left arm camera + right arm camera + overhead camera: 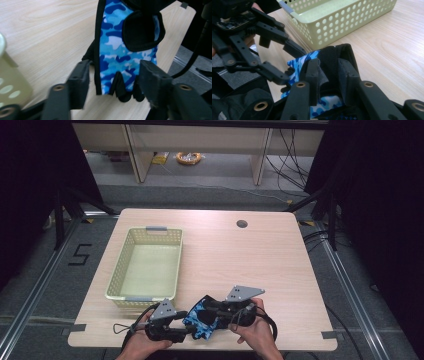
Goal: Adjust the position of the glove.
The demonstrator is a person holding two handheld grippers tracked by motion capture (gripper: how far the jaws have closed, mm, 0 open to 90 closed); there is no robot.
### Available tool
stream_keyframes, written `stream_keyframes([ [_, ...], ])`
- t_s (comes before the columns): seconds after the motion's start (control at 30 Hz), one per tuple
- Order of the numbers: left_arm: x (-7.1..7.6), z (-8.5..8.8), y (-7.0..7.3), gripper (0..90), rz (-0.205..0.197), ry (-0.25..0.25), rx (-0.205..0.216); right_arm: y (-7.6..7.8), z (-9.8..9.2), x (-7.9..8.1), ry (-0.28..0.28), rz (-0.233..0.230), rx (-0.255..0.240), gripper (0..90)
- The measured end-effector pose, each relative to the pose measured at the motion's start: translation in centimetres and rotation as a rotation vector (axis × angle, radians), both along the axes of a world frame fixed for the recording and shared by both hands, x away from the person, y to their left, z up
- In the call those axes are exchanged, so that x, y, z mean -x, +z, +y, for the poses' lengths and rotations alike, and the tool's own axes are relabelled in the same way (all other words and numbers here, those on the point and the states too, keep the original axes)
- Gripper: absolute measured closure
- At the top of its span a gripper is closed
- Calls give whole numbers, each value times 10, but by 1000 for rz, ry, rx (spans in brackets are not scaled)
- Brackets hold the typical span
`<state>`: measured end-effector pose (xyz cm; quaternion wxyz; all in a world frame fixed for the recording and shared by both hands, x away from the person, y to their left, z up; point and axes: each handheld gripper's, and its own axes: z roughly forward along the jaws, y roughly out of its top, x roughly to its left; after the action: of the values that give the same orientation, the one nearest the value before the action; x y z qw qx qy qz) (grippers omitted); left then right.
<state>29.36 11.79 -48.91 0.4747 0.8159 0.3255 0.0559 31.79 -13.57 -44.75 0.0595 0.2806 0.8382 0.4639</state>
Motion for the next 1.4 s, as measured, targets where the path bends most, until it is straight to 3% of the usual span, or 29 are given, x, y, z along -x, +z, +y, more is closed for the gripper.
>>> stream_keyframes([
  [0.03,0,0,0,511,0,-10,-4,0,1,0,-1,-12,9,724],
  [0.1,0,-1,-1,637,-2,-10,9,0,2,0,3,8,11,724],
  [0.17,0,-2,0,710,5,-7,0,0,2,-2,2,-8,21,724],
  [0.2,0,-3,0,746,-12,-23,-2,0,3,-3,0,-8,27,724],
  [0.23,0,-4,0,778,4,-25,2,-1,4,-5,-3,-17,26,724],
  [0.3,2,-8,0,810,41,-22,19,-1,8,-10,4,-8,39,724],
  [0.37,3,-12,0,817,26,-40,12,-1,13,-15,32,0,63,724],
  [0.43,2,-15,0,817,40,-44,12,-1,18,-22,52,16,81,724],
  [0.5,1,-17,-3,816,41,-26,15,-4,23,-27,63,12,98,724],
  [0.53,1,-18,-4,814,68,-11,23,-5,24,-28,74,17,112,724],
  [0.63,-1,-17,-9,807,71,-13,5,-12,27,-33,76,33,133,723],
  [0.67,-1,-16,-11,804,71,-17,-18,-14,27,-34,92,29,142,722],
  [0.73,0,-19,-13,793,68,0,9,-18,26,-35,74,40,148,718],
  [0.77,-1,-17,-13,792,76,-11,-16,-20,26,-35,68,46,143,715],
  [0.8,0,-18,-15,791,82,2,2,-21,25,-34,65,41,143,710],
  [0.83,-1,-18,-16,791,92,15,-11,-23,24,-34,54,47,147,674],
  [0.9,-1,-18,-18,790,87,20,6,-26,22,-33,5,57,148,544],
  [0.97,-1,-17,-17,788,103,27,2,-24,18,-29,-33,43,145,463],
  [1.03,-1,-17,-18,787,89,33,13,-19,12,-23,-82,29,137,409],
  [1.13,0,-17,-17,784,95,53,9,-7,0,-9,-131,-13,144,392],
  [1.17,0,-17,-17,784,87,54,13,-3,-4,2,-163,-1,150,395],
  [1.27,0,-17,-17,784,92,53,9,-4,-13,18,-176,-20,156,405],
  [1.4,0,-17,-17,783,93,62,19,-11,-22,36,-218,71,131,426],
])
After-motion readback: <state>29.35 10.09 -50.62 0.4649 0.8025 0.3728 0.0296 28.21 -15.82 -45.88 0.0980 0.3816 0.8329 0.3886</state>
